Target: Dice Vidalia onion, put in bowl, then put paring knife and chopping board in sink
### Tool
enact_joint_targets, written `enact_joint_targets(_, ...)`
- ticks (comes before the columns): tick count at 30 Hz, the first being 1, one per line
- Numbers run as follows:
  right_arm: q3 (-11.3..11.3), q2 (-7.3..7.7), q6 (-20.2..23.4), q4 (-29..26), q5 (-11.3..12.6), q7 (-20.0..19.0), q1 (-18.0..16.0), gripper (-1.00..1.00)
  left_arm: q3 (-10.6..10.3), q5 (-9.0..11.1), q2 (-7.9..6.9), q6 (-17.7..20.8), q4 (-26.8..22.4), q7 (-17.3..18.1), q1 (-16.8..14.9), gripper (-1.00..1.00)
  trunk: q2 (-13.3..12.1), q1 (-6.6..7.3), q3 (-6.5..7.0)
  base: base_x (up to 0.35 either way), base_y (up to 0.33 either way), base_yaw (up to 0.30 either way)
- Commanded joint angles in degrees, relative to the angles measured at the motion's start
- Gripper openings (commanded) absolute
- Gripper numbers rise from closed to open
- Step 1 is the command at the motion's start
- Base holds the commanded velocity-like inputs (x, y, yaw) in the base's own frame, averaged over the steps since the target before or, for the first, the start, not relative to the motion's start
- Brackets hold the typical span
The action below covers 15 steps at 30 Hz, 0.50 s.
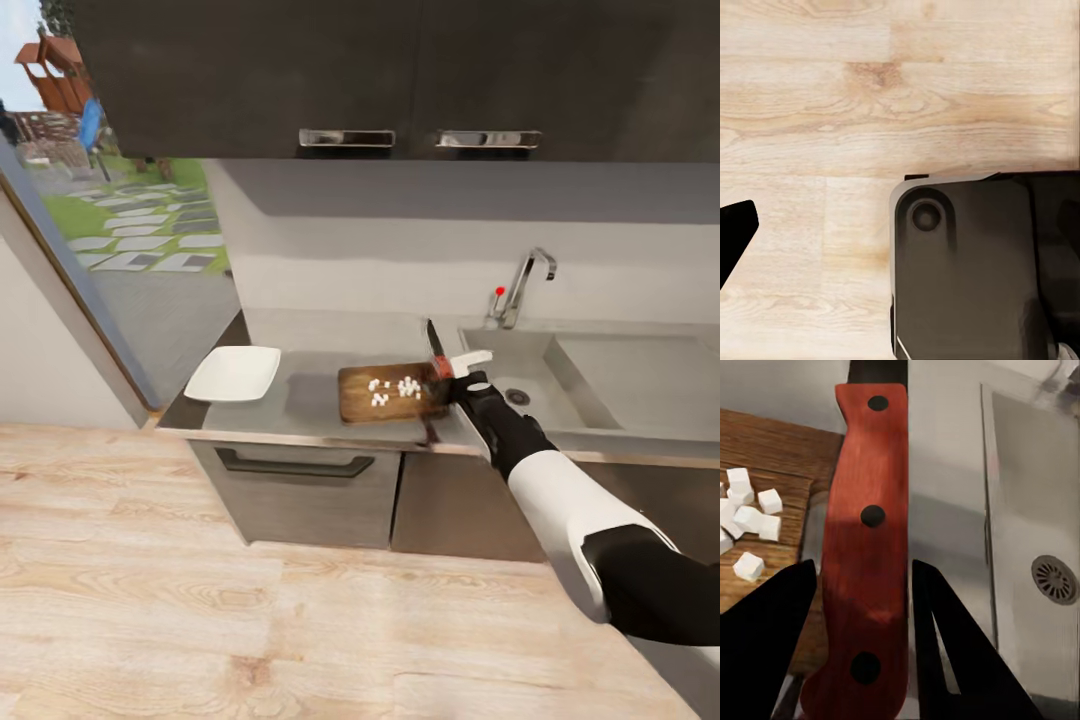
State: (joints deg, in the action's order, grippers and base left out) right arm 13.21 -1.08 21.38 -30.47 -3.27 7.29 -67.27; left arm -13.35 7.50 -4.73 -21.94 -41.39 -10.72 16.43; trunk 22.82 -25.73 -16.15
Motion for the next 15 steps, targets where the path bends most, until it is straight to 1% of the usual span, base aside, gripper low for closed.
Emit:
enact_joint_targets(1,0.25,0.78,0.46,-0.05,-0.23,-0.69,-0.01,-1.00,-0.45,0.59,-0.10,-0.12,-0.08,-0.44,0.00,1.00,0.10,-0.06,-0.09,0.227,-0.212,0.000)
enact_joint_targets(6,0.24,2.46,0.50,0.04,-0.08,-1.58,-0.02,-1.00,-0.45,0.59,-0.10,-0.12,-0.09,-0.44,0.00,1.00,0.10,-0.06,-0.09,0.228,-0.219,0.000)
enact_joint_targets(10,0.21,2.90,0.50,0.43,-0.08,-1.73,-0.01,-1.00,-0.45,0.59,-0.10,-0.12,-0.10,-0.44,-0.01,1.00,0.10,-0.06,-0.09,0.188,-0.253,0.000)
enact_joint_targets(12,0.23,3.40,0.50,0.71,-0.07,-1.75,-0.02,-1.00,-0.45,0.59,-0.10,-0.12,-0.05,-0.44,0.00,1.00,0.10,-0.06,-0.09,0.119,-0.284,0.000)
enact_joint_targets(15,0.19,3.68,0.50,0.85,-0.07,-1.98,0.00,-1.00,-0.45,0.59,-0.10,-0.12,-0.08,-0.44,0.01,1.00,0.10,-0.06,-0.09,0.038,-0.303,0.000)
